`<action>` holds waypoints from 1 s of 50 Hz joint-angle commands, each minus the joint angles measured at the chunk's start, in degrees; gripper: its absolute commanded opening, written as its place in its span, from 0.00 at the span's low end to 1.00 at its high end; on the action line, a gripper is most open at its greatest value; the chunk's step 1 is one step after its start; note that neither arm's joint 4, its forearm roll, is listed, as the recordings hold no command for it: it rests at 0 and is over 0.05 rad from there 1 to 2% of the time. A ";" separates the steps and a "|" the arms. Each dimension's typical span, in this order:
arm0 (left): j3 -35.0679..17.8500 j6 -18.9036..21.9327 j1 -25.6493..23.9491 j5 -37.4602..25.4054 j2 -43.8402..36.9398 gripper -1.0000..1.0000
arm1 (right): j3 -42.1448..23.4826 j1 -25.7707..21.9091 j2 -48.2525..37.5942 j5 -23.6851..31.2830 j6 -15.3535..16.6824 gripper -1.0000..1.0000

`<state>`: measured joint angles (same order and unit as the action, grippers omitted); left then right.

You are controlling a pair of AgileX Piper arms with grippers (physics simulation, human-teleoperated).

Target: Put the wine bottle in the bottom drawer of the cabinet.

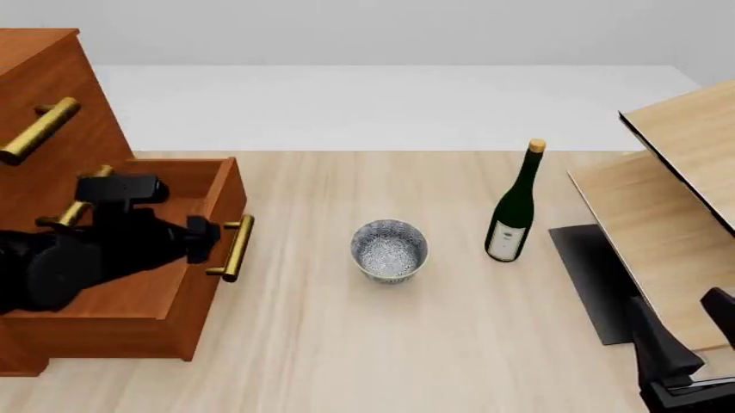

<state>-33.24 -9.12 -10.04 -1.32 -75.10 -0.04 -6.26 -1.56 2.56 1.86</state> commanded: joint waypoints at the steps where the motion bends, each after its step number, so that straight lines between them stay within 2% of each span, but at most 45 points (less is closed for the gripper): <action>1: 3.26 -0.91 -0.45 4.04 -1.70 1.00 | 0.01 -0.33 -0.65 -0.21 -0.25 1.00; 11: 5.18 -1.69 -1.24 6.47 -2.88 1.00 | 0.01 -0.45 -1.09 -0.69 -0.30 1.00; 15: 5.96 -3.78 -2.40 7.31 -2.83 1.00 | 0.01 -0.66 -1.56 -1.14 -0.33 1.00; 36: 8.48 -3.80 -2.65 10.60 -4.53 1.00 | 0.01 -1.25 -1.76 -0.98 -0.51 1.00; 50: 8.70 -4.68 -4.64 9.99 -2.89 1.00 | 0.02 -1.58 -2.54 -1.77 -0.53 1.00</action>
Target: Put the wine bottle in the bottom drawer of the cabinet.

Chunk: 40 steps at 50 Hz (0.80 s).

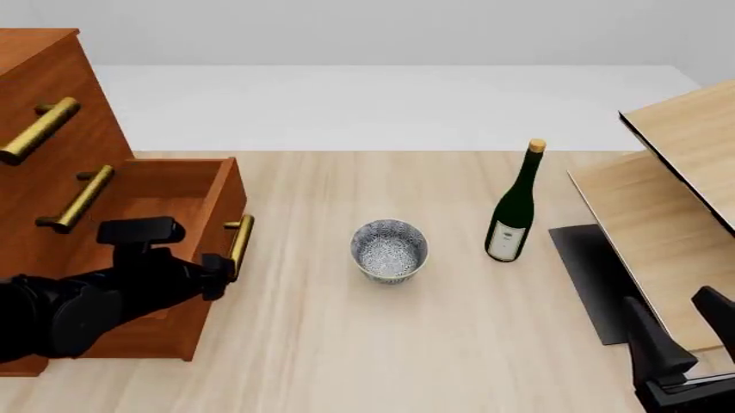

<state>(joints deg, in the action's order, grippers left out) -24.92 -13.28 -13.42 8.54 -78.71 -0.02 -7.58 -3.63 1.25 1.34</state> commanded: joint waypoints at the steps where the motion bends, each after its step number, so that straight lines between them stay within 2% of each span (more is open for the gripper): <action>1: 0.43 -0.59 -1.44 0.20 0.93 1.00 | 0.00 -0.29 -0.52 -0.45 -0.01 1.00; 40: 0.15 -2.90 -8.26 -0.25 2.74 1.00 | 0.00 -1.27 -1.00 -0.69 0.65 1.00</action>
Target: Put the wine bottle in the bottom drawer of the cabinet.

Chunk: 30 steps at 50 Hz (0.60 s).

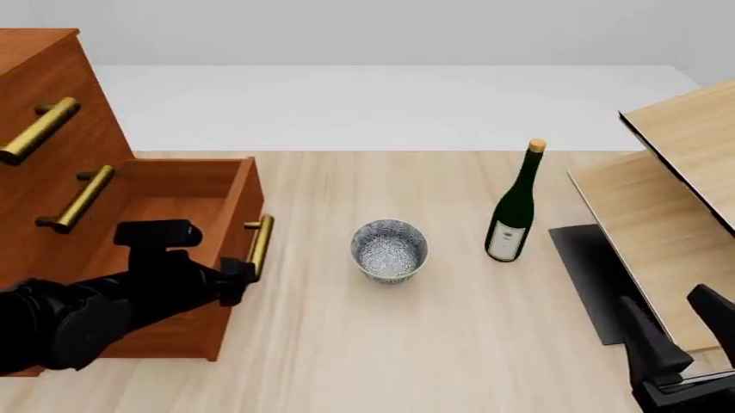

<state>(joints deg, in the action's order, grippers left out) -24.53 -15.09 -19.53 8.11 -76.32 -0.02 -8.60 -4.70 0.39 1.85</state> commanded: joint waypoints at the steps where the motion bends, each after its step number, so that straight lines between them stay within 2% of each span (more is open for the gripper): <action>1: -0.26 -1.13 -2.39 0.17 0.40 1.00 | 0.00 -0.19 0.26 0.26 0.11 1.00; 15: -1.59 -1.46 -4.48 -1.28 1.52 1.00 | 0.00 -0.29 -0.11 0.40 0.28 1.00; 17: -1.34 -2.46 -5.17 -1.28 1.72 1.00 | 0.00 -0.27 0.19 0.64 0.09 1.00; 24: -1.82 -1.11 -5.02 -1.99 2.32 1.00 | 0.00 -0.20 0.12 0.57 0.33 1.00; 30: -2.65 -0.38 -5.31 -5.76 6.81 1.00 | 0.00 -0.46 0.06 0.70 0.27 1.00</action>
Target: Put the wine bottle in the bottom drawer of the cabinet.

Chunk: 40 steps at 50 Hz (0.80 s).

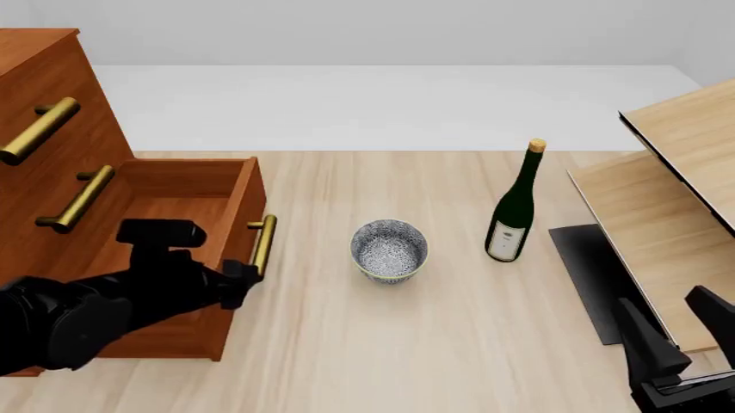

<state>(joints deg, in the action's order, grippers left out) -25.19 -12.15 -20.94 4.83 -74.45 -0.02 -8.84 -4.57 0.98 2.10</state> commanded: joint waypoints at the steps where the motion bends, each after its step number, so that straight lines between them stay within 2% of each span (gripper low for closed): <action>1: -2.26 -2.55 -3.70 -3.34 5.83 1.00 | 0.00 -0.21 -0.24 -0.07 0.09 1.00; 7: -3.68 -0.05 -3.10 -7.36 10.14 1.00 | 0.00 -0.34 -0.48 -0.35 -0.04 1.00; 12: -5.16 0.12 -3.63 -11.01 13.46 1.00 | 0.00 -0.34 -0.51 -0.38 0.14 1.00; 23: -11.62 2.35 -5.84 -19.39 20.67 1.00 | 0.00 -0.66 -0.35 -0.39 0.16 1.00; 24: -12.14 3.73 -5.97 -19.72 21.01 1.00 | -0.01 -0.64 -0.32 -0.42 0.15 1.00; 26: -13.06 2.58 -7.13 -20.34 21.55 1.00 | -0.01 -0.71 -0.26 -0.52 0.28 1.00; 27: -13.58 3.67 -6.42 -20.44 22.04 1.00 | -0.02 -0.66 -0.18 -0.50 0.38 1.00; 29: -14.17 3.02 -6.25 -20.50 22.31 1.00 | -0.02 -0.68 0.04 -0.35 0.39 1.00; 35: -15.78 5.29 -8.35 -19.18 22.41 1.00 | -0.03 -0.95 0.43 -0.16 0.45 1.00; 38: -16.43 4.62 -8.56 -18.27 22.05 1.00 | 0.01 -1.09 0.15 -0.64 0.41 1.00; 40: -16.95 6.52 -8.25 -17.01 22.03 1.00 | 0.01 -1.04 0.55 -0.54 0.25 1.00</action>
<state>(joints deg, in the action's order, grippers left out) -39.05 -8.13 -27.88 -13.15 -53.72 -0.03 -9.65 -4.40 0.62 2.39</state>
